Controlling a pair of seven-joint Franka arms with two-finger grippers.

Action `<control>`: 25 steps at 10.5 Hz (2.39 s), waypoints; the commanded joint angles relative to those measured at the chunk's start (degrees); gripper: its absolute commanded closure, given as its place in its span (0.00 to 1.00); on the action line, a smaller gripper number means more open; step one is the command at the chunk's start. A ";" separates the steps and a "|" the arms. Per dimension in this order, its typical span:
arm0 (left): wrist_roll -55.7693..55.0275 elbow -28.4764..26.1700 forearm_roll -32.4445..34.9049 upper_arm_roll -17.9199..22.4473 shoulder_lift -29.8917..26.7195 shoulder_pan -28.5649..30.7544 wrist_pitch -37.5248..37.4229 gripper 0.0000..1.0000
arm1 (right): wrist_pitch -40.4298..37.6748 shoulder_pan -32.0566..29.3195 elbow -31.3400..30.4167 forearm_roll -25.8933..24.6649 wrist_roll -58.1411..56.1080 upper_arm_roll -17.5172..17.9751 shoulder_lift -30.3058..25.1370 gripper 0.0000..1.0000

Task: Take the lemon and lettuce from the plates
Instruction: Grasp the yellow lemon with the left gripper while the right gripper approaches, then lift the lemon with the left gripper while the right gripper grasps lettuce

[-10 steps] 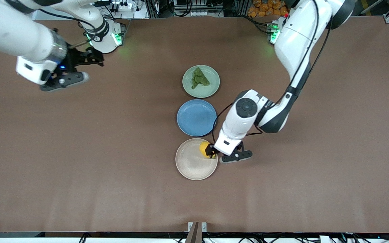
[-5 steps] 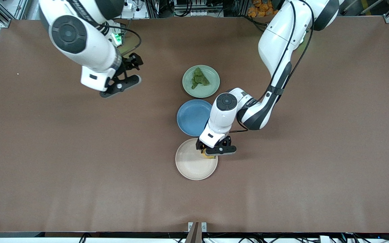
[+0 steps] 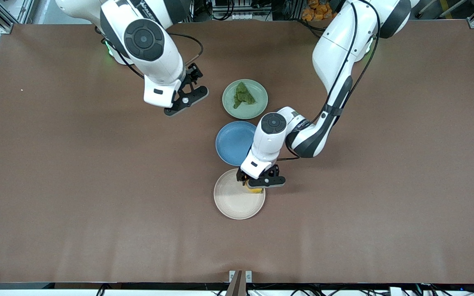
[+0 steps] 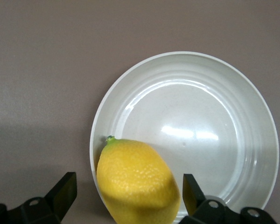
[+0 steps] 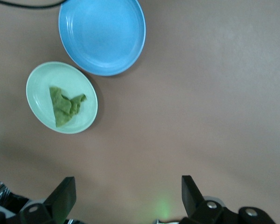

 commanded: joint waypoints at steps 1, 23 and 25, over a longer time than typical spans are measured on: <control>-2.91 1.28 1.76 0.75 0.85 -0.62 0.44 0.11 | 7.83 2.21 -3.83 0.87 0.19 -0.52 0.92 0.00; 17.88 -10.58 1.32 0.13 -12.51 20.20 -11.05 1.00 | 45.74 28.67 -15.28 -0.53 26.46 -0.87 23.68 0.00; 22.92 -10.76 1.14 -0.30 -13.47 22.65 -14.67 1.00 | 47.06 29.02 -15.37 -1.23 27.00 -0.87 24.48 0.00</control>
